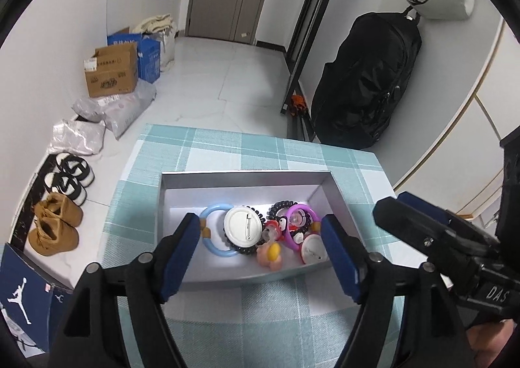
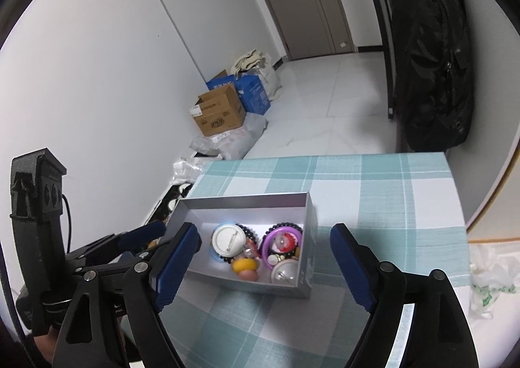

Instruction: Organize jewelry

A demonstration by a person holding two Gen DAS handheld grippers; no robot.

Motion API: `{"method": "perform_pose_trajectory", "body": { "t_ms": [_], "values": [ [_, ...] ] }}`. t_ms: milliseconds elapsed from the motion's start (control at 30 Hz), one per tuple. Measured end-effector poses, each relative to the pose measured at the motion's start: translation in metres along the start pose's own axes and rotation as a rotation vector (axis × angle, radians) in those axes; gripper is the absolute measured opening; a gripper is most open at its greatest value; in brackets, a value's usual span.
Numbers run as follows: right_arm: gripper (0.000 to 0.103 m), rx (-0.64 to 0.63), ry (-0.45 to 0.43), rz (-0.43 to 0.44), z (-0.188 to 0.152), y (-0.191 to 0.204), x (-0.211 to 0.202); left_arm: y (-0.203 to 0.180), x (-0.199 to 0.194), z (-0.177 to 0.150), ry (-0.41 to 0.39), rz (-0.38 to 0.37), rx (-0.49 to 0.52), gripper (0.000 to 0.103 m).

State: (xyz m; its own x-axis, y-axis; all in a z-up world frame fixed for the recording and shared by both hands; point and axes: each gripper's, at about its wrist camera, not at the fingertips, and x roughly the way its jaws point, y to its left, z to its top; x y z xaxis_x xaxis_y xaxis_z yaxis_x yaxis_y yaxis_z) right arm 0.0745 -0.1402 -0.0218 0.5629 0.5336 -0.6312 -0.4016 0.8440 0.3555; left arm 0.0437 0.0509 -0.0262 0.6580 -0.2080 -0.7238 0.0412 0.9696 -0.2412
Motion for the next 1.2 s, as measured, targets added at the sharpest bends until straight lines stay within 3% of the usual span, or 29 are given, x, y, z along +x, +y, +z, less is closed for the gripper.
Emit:
{"method": "perform_pose_trajectory", "body": {
  "t_ms": [433, 1200],
  "values": [
    [0.096, -0.095, -0.118, -0.033, -0.023, 0.010, -0.044, -0.005, -0.029, -0.022, -0.090, 0.097, 0.037, 0.079],
    [0.102, -0.124, -0.101, -0.047, -0.034, 0.012, -0.049, -0.012, -0.035, -0.028, -0.102, 0.103, 0.039, 0.080]
  ]
}}
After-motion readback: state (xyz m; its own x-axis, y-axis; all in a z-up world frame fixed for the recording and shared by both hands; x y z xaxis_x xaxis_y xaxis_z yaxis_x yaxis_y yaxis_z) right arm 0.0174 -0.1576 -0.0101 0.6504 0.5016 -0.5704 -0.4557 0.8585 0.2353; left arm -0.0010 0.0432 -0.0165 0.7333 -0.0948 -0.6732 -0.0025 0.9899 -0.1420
